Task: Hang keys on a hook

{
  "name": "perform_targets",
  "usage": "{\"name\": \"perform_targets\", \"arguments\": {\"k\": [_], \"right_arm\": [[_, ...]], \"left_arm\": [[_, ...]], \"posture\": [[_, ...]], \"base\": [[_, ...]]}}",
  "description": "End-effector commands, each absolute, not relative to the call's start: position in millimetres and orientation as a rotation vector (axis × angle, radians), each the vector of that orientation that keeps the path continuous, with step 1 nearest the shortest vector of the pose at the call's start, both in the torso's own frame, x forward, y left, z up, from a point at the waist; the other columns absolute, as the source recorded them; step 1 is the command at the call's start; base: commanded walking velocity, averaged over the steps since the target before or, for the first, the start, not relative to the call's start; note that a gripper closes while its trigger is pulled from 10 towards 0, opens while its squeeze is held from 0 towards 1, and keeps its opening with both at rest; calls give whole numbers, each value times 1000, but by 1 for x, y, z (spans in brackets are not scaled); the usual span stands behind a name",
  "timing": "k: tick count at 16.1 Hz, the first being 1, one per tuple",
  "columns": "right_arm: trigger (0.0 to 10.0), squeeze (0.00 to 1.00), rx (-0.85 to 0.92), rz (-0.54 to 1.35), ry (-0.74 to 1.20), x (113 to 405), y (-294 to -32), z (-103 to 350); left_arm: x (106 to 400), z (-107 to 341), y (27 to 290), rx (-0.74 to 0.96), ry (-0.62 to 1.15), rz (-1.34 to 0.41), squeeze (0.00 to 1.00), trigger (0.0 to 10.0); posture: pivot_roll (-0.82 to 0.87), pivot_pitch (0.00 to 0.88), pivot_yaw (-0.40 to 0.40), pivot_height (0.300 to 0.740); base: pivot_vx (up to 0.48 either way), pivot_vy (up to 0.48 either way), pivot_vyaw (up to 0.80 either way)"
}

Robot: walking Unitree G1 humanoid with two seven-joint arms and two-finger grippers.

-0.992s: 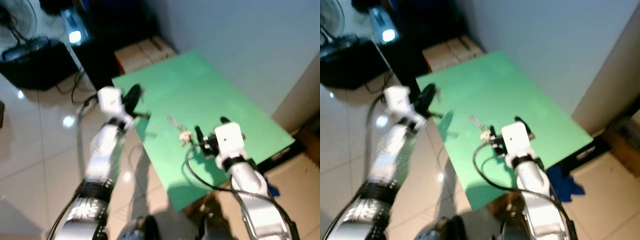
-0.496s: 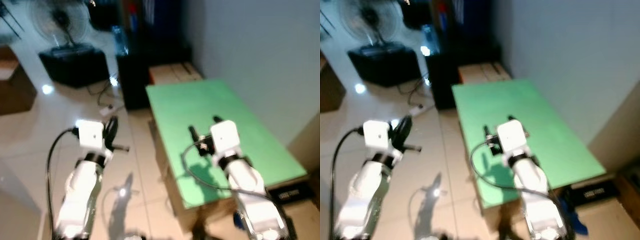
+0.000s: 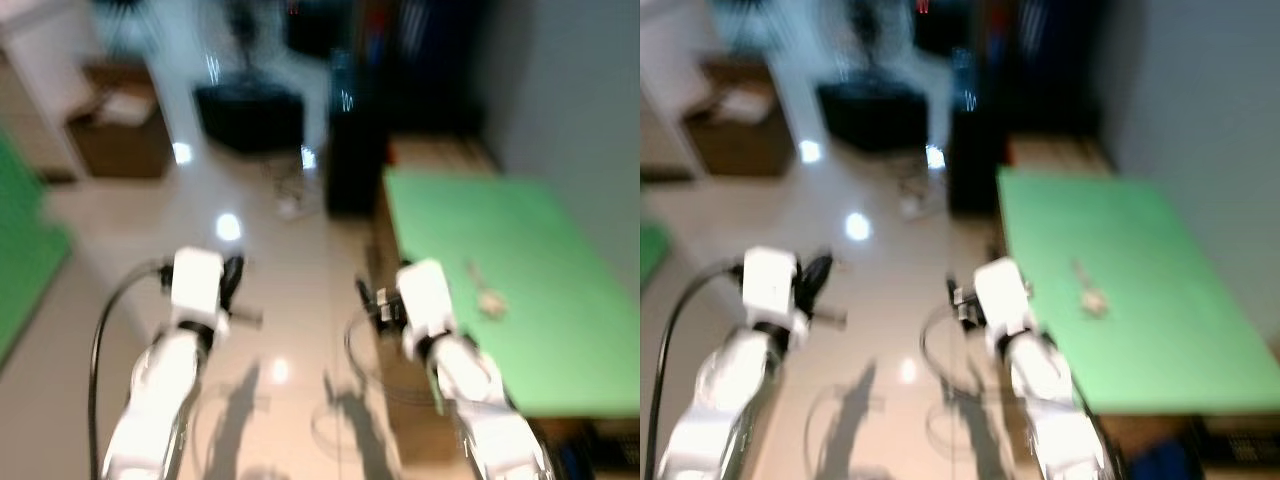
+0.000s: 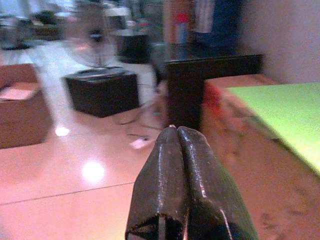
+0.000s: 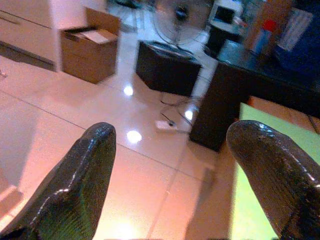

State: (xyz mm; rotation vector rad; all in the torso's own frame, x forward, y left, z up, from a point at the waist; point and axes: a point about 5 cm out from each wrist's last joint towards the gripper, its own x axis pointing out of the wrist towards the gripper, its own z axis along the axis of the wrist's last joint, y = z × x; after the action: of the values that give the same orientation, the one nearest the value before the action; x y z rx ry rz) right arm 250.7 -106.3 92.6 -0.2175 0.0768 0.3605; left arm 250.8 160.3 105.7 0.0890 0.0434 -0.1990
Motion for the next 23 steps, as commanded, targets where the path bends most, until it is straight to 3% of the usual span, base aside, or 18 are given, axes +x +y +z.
{"name": "perform_targets", "arguments": {"k": [1,2,5,7,12,20,23], "right_arm": [[10000,0,-225,341,98,252,-114,87],[10000,0,-246,333,114,253,-118,83],[10000,0,-257,324,114,254,-123,83],[10000,0,-266,298,124,256,-128,79],[10000,0,-268,304,127,258,-128,78],[10000,0,-286,351,146,257,-125,71],[10000,0,-284,358,137,258,-121,72]], "left_arm": [[251,105,156,95,41,-191,0,10000],[250,93,160,71,139,-129,0,10000],[247,86,160,38,191,-118,0,10000],[247,90,156,50,111,-145,0,10000],[248,82,155,80,169,-86,0,10000],[246,88,154,134,94,-81,0,10000],[249,92,154,147,72,-77,0,10000]], "posture": [[-56,6,6,740],[-62,8,1,740],[-64,9,-7,740],[-66,9,-10,740],[-67,8,-31,740],[-54,13,-47,740],[-53,15,-41,740]], "base": [[0,0,800],[0,0,800],[0,0,800],[0,0,800],[0,0,800],[0,0,800],[0,-317,800]]}}
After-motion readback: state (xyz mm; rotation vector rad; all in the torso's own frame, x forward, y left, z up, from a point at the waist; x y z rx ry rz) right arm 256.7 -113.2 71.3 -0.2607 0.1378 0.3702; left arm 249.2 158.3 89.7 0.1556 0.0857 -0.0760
